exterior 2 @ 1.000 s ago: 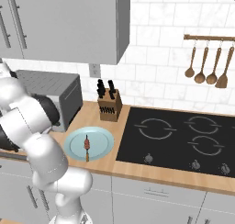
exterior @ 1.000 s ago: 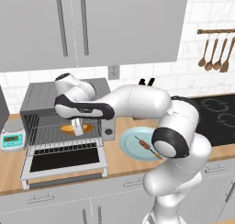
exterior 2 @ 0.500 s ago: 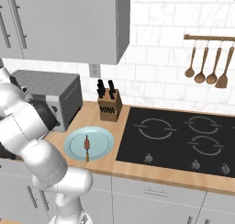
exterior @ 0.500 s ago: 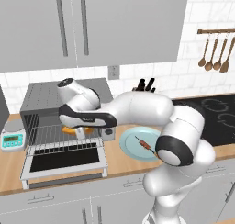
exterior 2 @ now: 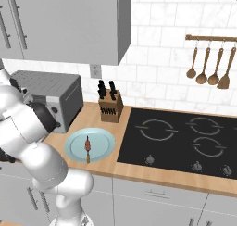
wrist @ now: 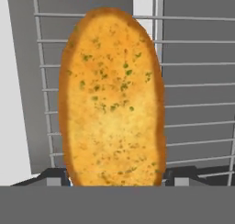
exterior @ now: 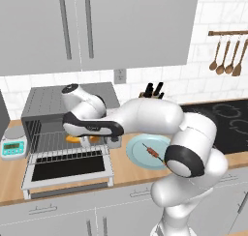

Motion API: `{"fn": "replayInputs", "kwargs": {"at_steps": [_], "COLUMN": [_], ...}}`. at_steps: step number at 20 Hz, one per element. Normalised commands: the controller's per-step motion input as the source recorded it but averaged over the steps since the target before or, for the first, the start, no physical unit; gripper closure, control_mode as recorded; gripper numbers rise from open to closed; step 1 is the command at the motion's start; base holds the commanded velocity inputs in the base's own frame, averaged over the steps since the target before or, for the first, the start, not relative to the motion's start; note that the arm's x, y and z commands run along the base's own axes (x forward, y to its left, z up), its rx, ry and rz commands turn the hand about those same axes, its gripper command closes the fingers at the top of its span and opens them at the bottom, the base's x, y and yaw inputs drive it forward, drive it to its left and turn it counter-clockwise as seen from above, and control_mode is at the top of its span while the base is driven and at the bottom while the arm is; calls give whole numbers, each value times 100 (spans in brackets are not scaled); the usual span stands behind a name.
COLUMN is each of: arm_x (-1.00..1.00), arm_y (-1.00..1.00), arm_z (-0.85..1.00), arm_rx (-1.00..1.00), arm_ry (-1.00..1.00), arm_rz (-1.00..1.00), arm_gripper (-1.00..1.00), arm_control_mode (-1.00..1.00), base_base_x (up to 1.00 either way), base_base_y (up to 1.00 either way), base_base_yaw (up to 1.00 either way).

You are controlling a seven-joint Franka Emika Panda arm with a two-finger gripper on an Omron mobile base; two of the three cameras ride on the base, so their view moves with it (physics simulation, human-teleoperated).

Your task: Pick up the kebab skewer and baguette bread, and place them inside the toaster oven. Close the toaster oven door and start by setting the timer.

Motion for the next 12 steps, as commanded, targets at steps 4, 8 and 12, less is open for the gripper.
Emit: {"fn": "replayInputs", "kwargs": {"at_steps": [4, 8, 12], "arm_x": [27, 21, -24], "arm_y": [0, 0, -25], "arm_z": [0, 0, 19], "arm_rx": [0, 0, 0], "arm_ry": [0, 0, 9], "arm_rz": [0, 0, -5], "arm_gripper": [-100, -100, -100], "arm_control_mode": [-100, -100, -100], "base_base_x": [0, 0, 0], "base_base_y": [0, 0, 0], "base_base_yaw": [0, 0, 0]}}
